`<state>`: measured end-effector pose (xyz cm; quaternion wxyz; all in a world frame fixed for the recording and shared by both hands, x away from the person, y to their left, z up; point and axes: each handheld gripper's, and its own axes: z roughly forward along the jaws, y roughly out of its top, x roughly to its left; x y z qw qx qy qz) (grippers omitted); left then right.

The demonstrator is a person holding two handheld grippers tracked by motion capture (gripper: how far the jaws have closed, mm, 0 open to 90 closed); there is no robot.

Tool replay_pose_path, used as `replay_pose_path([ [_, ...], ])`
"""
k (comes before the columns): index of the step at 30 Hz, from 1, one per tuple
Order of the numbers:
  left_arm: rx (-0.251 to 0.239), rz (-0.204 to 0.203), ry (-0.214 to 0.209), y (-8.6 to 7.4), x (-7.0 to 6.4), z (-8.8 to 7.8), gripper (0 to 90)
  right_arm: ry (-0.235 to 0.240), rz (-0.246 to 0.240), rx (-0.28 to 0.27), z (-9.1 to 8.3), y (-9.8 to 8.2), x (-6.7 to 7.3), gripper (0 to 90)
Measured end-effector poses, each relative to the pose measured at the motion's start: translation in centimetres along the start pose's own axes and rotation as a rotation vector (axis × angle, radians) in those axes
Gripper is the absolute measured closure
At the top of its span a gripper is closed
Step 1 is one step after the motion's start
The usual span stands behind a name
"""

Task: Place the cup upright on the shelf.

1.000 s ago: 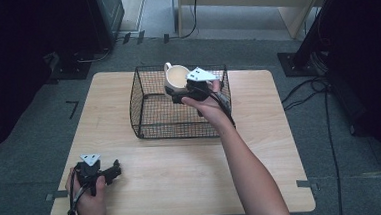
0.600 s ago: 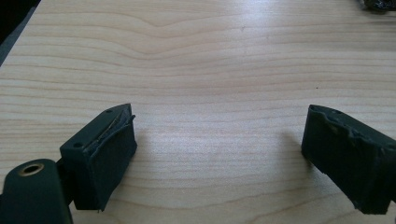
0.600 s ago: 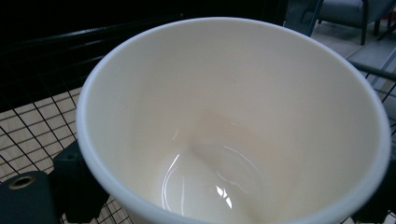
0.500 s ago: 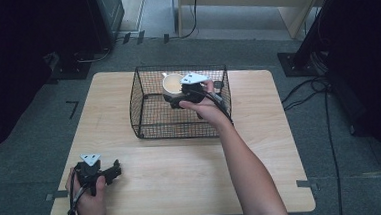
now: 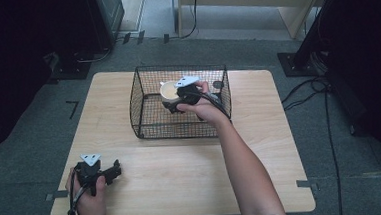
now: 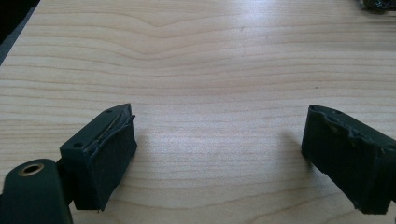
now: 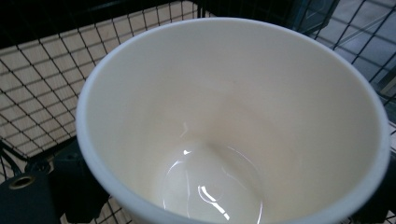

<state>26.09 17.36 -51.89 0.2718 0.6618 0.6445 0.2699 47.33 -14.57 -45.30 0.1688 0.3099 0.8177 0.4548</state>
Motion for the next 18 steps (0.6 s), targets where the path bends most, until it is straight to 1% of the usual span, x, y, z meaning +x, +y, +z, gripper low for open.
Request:
replay_pose_path([
  [1, 0.0, 0.0, 0.0, 0.0, 0.0, 0.0, 10.1, 0.005, -0.008, 0.013, 0.16, -0.08, 0.02, 8.7],
  [2, 0.0, 0.0, 0.0, 0.0, 0.0, 0.0, 10.1, 0.022, -0.012, 0.034, 0.37, -0.24, 0.05, 8.7],
  [4, 0.0, 0.0, -0.001, 0.0, 0.0, 0.0, 10.0, 0.032, -0.006, 0.054, 0.51, -0.3, 0.1, 8.7],
  [5, 0.0, 0.0, -0.001, 0.0, 0.0, 0.0, 10.0, 0.032, -0.006, 0.054, 0.51, -0.3, 0.1, 8.7],
  [7, 0.0, 0.0, -0.001, 0.0, -0.01, 0.0, 10.1, 0.031, -0.022, 0.07, 0.72, -0.35, 0.18, 8.7],
  [9, 0.0, 0.0, -0.001, 0.0, -0.01, 0.0, 10.1, 0.033, -0.023, 0.077, 0.78, -0.38, 0.25, 8.7],
  [10, 0.0, 0.001, -0.002, 0.0, -0.01, 0.0, 10.0, 0.021, -0.039, 0.093, 0.9, -0.45, 0.25, 8.7],
  [12, 0.0, 0.001, -0.002, 0.0, -0.01, 0.0, 10.0, 0.014, -0.039, 0.102, 0.97, -0.5, 0.22, 8.7],
  [13, 0.0, 0.001, -0.002, 0.0, -0.01, 0.0, 10.1, 0.005, -0.044, 0.12, 1.03, -0.59, 0.13, 8.7],
  [14, 0.0, 0.001, -0.002, 0.0, -0.01, 0.0, 10.1, 0.005, -0.044, 0.12, 1.03, -0.59, 0.13, 8.7],
  [15, 0.0, 0.001, -0.002, 0.0, -0.01, 0.0, 10.1, 0.002, -0.045, 0.132, 1.04, -0.64, 0.1, 8.7],
  [18, 0.0, 0.001, -0.002, 0.0, -0.01, 0.0, 10.1, -0.004, -0.048, 0.14, 1.04, -0.65, 0.04, 8.7],
])
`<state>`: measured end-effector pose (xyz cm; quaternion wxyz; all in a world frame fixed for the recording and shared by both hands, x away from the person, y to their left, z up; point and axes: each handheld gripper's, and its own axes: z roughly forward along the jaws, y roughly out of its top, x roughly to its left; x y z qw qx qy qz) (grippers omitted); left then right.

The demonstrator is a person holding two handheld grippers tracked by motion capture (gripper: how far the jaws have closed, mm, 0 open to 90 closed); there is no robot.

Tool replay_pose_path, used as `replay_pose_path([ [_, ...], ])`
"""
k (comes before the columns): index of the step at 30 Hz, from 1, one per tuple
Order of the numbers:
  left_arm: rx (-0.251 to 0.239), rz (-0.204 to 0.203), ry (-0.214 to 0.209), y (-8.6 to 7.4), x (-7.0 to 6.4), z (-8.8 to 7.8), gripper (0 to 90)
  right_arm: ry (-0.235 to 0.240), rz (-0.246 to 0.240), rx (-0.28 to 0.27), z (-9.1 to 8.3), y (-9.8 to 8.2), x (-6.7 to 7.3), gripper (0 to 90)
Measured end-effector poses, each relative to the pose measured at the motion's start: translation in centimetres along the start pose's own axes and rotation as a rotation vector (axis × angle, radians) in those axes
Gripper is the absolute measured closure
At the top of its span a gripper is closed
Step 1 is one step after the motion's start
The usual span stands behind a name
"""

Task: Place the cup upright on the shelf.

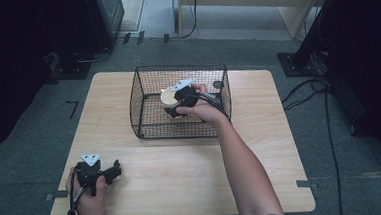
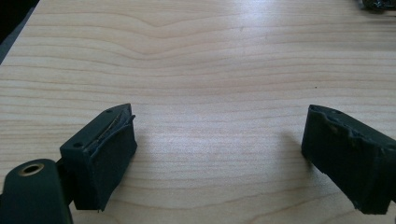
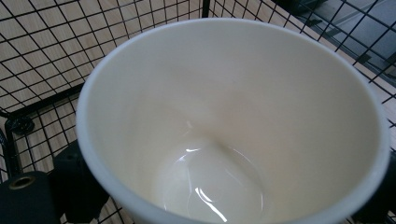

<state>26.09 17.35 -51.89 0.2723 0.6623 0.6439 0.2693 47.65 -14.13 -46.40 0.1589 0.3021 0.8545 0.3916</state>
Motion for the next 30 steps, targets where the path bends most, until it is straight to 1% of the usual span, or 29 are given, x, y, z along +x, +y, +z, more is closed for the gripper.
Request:
replay_pose_path([
  [2, 0.0, 0.0, 0.0, 0.0, 0.0, 0.0, 10.1, 0.01, 0.007, 0.007, 0.03, -0.06, -0.04, 8.7],
  [3, 0.0, 0.001, -0.001, 0.0, 0.0, 0.0, 10.0, 0.012, 0.002, 0.019, 0.11, -0.1, -0.05, 8.7],
  [7, 0.0, 0.001, -0.001, 0.0, 0.0, 0.0, 10.1, 0.008, 0.002, 0.04, 0.3, -0.16, -0.08, 8.7],
  [8, 0.0, 0.002, -0.001, 0.0, 0.0, 0.0, 10.1, 0.007, 0.001, 0.056, 0.38, -0.15, -0.07, 8.7],
  [14, 0.002, 0.004, -0.001, 0.0, 0.01, -0.01, 10.0, 0.007, 0.021, 0.072, 0.44, -0.06, -0.13, 8.6],
  [22, 0.001, 0.003, -0.002, 0.0, 0.0, -0.01, 10.1, 0.014, -0.002, 0.087, 0.31, -0.14, 0.07, 8.6],
  [23, 0.001, 0.003, -0.002, 0.0, 0.0, -0.01, 10.1, 0.022, -0.009, 0.085, 0.31, -0.2, 0.13, 8.5],
  [24, 0.001, 0.003, -0.002, 0.0, 0.0, -0.01, 10.1, 0.042, -0.018, 0.088, 0.34, -0.29, 0.32, 8.5],
  [25, 0.002, 0.004, -0.002, 0.0, 0.0, -0.01, 10.1, 0.042, -0.027, 0.093, 0.34, -0.31, 0.41, 8.5],
  [26, 0.002, 0.004, -0.003, 0.0, 0.0, -0.01, 10.1, 0.04, -0.032, 0.1, 0.33, -0.3, 0.46, 8.4],
  [29, 0.001, 0.003, -0.003, 0.0, -0.01, -0.01, 10.0, 0.036, -0.024, 0.114, 0.23, -0.25, 0.44, 7.9],
  [30, 0.001, 0.003, -0.003, 0.01, -0.01, -0.01, 10.1, -0.003, 0.002, 0.119, -0.05, -0.08, 0.34, 1.8],
])
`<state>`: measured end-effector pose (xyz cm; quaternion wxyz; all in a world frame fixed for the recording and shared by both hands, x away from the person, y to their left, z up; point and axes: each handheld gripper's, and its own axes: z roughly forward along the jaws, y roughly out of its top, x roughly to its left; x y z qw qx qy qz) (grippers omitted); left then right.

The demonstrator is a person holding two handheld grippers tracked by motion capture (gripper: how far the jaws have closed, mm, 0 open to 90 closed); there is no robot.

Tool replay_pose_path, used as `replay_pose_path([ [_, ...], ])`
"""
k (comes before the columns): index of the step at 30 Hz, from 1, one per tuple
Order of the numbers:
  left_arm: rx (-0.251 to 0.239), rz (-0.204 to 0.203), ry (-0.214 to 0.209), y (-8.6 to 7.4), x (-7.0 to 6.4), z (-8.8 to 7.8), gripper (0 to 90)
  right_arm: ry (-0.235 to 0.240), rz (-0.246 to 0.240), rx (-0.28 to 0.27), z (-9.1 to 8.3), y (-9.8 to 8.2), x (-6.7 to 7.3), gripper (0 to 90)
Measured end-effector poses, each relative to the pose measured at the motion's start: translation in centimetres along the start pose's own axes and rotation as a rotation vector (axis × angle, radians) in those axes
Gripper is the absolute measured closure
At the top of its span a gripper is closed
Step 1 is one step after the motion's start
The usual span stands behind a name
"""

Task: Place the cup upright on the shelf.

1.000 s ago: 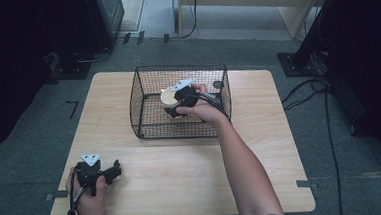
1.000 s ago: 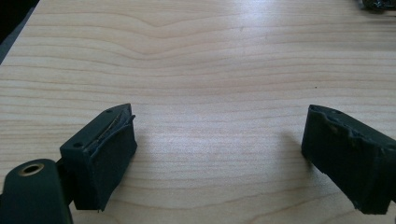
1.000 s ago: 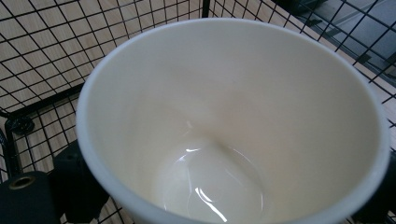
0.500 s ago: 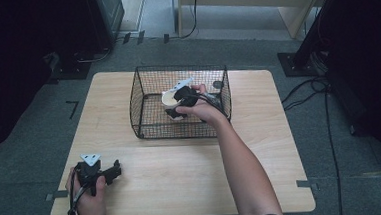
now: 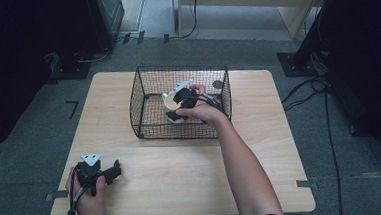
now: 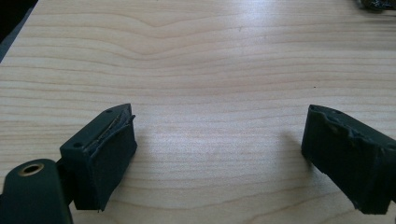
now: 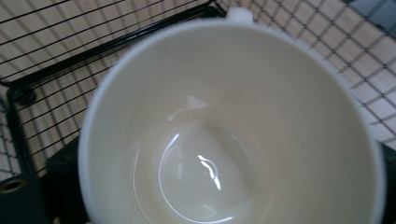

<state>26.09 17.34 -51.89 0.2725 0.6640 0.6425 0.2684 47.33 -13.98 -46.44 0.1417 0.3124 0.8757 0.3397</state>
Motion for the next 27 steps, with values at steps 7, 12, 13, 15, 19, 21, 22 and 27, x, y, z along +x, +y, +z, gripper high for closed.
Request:
replay_pose_path([
  [7, 0.0, 0.001, -0.001, 0.0, 0.0, 0.0, 10.0, -0.018, 0.028, -0.024, -0.7, 0.3, -0.2, 0.0],
  [12, 0.0, 0.001, -0.001, 0.0, 0.0, 0.0, 10.1, -0.032, 0.025, -0.044, -0.9, 0.5, -0.2, 0.0],
  [13, 0.0, 0.001, -0.001, 0.0, 0.0, 0.0, 10.1, -0.033, 0.021, -0.048, -1.0, 0.5, -0.1, 0.0],
  [15, 0.0, 0.001, -0.001, 0.0, 0.0, 0.0, 10.0, -0.037, 0.016, -0.055, -1.1, 0.5, -0.1, 0.0],
  [19, 0.001, 0.001, -0.001, 0.0, 0.0, 0.0, 10.1, -0.033, 0.017, -0.101, -1.7, 0.8, -0.2, 0.0],
  [21, 0.001, 0.002, -0.001, 0.0, 0.0, 0.0, 10.1, -0.032, 0.014, -0.116, -2.2, 1.0, -0.3, 0.0],
  [22, 0.001, 0.002, -0.001, 0.0, 0.0, 0.0, 10.1, -0.032, 0.011, -0.122, -2.4, 1.0, -0.3, 0.0],
  [27, -0.001, 0.001, -0.001, 0.0, 0.0, 0.0, 10.1, -0.042, 0.018, -0.174, -3.8, 1.6, -0.1, 0.0],
])
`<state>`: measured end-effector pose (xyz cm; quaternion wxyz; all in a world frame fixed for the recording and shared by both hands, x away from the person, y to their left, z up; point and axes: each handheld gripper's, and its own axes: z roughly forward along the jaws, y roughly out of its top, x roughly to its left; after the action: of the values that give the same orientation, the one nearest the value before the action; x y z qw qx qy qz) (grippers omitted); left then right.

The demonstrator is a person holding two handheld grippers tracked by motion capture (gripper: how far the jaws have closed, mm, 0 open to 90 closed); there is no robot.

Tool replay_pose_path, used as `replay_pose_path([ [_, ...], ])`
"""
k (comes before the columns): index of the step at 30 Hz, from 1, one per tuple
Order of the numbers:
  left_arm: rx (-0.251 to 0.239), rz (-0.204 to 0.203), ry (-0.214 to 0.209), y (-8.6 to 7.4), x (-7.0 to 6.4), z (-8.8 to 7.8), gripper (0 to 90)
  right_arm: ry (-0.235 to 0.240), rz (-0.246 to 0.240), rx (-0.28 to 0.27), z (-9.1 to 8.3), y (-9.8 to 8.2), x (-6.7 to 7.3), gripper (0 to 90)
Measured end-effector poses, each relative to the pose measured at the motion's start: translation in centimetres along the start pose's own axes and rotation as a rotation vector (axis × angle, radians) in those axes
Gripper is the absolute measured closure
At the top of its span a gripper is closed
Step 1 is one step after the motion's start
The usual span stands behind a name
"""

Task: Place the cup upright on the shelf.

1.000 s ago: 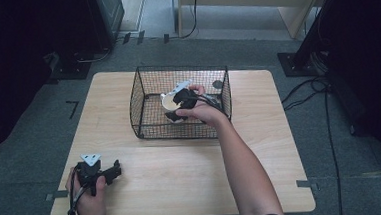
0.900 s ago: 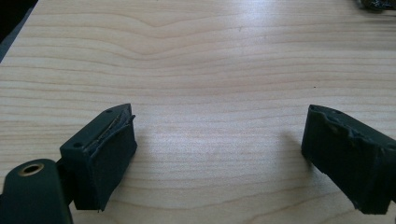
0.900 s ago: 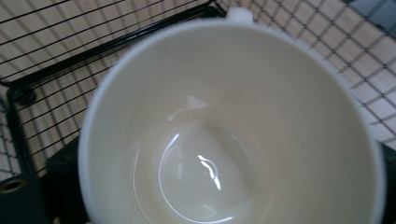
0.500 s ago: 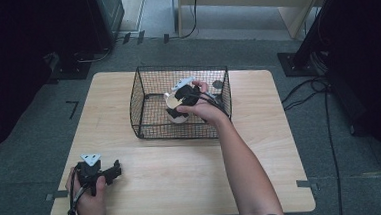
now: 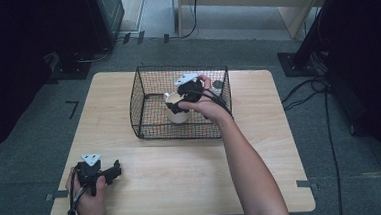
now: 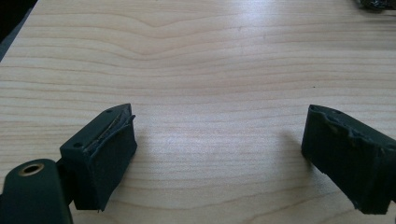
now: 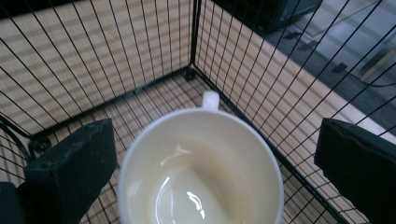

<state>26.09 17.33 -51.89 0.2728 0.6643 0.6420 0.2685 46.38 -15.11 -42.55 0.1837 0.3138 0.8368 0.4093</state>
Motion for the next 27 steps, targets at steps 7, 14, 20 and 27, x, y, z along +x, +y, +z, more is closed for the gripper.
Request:
replay_pose_path([
  [7, 0.002, 0.001, -0.001, 0.0, 0.0, 0.0, 10.1, -0.002, 0.019, -0.05, -2.0, 1.1, 0.3, 0.0],
  [14, 0.002, 0.002, -0.001, 0.0, 0.0, 0.0, 10.1, -0.018, 0.003, -0.077, -4.8, 1.0, 1.3, 0.0],
  [20, 0.002, 0.002, 0.0, 0.0, 0.0, 0.0, 10.1, -0.029, 0.006, -0.082, -6.3, 0.6, 2.0, 0.0],
  [27, 0.002, 0.002, 0.0, 0.0, 0.0, 0.0, 10.1, -0.04, 0.012, -0.087, -8.0, -0.4, 3.4, 0.0],
])
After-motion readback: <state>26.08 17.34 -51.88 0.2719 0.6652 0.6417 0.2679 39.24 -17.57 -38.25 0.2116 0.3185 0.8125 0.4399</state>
